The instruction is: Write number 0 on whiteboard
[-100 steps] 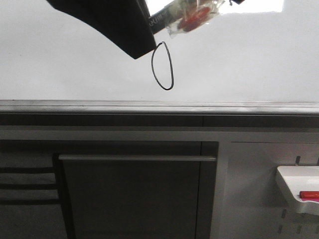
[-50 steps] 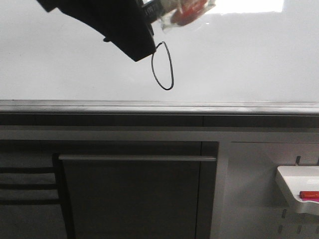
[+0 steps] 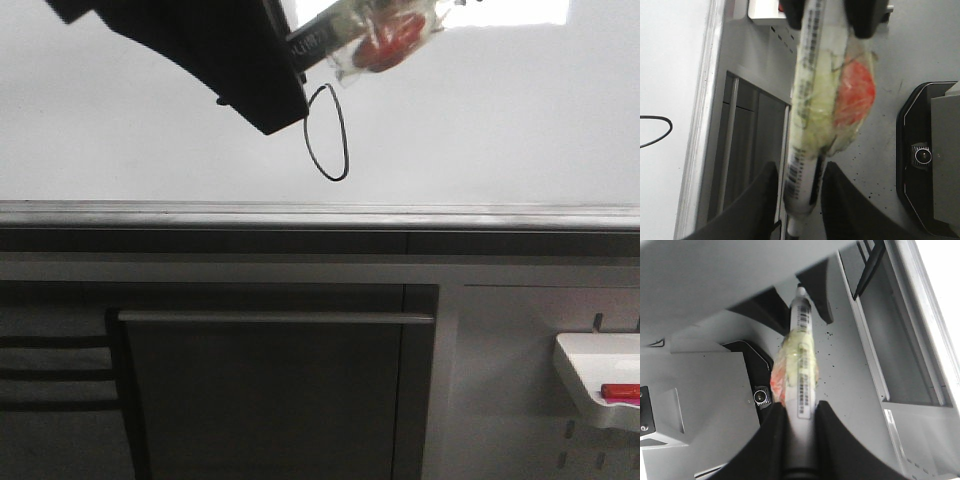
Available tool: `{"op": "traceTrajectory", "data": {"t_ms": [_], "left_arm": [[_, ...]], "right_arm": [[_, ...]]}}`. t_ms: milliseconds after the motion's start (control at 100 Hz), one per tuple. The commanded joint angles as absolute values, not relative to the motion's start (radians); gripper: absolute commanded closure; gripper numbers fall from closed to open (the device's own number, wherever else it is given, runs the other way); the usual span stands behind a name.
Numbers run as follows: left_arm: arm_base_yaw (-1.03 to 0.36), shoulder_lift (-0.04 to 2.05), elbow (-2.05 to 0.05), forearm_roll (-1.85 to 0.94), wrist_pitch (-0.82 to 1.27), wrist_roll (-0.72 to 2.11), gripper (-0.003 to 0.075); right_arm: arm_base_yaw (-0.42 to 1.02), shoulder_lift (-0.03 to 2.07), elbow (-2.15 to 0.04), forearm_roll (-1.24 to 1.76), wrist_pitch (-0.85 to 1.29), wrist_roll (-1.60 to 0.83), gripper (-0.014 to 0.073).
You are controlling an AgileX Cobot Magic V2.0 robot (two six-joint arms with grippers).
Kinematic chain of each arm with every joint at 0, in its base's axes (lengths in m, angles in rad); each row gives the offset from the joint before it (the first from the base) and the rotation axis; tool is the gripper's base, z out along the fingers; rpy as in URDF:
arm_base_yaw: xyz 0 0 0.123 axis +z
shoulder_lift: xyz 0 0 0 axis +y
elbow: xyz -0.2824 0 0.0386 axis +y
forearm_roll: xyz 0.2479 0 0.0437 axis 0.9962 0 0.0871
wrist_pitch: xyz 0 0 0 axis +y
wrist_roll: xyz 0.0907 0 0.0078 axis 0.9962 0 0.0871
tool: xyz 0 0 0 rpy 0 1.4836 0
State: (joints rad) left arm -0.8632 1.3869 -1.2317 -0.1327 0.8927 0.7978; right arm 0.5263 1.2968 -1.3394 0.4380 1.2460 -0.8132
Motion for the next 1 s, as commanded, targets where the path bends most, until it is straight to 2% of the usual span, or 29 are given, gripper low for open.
{"op": "traceTrajectory", "data": {"t_ms": [0,190,370,440,560,660,830,990], "left_arm": [[-0.869,1.359,-1.265,-0.160,0.855,0.800,0.0549],[-0.869,1.359,-1.265,-0.160,0.855,0.800,0.0647],[-0.869,1.359,-1.265,-0.168,0.849,0.800,0.0707],[-0.869,1.359,-1.265,-0.170,0.849,0.800,0.0721],[-0.869,1.359,-1.265,-0.172,0.844,0.800,0.0734],[-0.867,1.359,-1.265,-0.177,0.825,0.788,0.0734],[-0.825,1.350,-1.265,-0.174,0.797,0.696,0.0734],[-0.710,1.324,-1.265,-0.175,0.758,0.552,0.0734]], "right_arm": [[0.528,1.265,-1.362,0.461,1.305,-0.827,0.0639],[0.528,1.265,-1.362,0.461,1.305,-0.827,0.0638],[0.528,1.265,-1.362,0.461,1.305,-0.827,0.0627],[0.528,1.265,-1.362,0.461,1.305,-0.827,0.0580],[0.528,1.265,-1.362,0.461,1.305,-0.827,0.0427],[0.528,1.265,-1.362,0.448,1.305,-0.827,0.0341],[0.494,1.233,-1.362,0.415,1.303,-0.819,0.0324],[0.378,1.158,-1.362,0.415,1.294,-0.782,0.0324]]}}
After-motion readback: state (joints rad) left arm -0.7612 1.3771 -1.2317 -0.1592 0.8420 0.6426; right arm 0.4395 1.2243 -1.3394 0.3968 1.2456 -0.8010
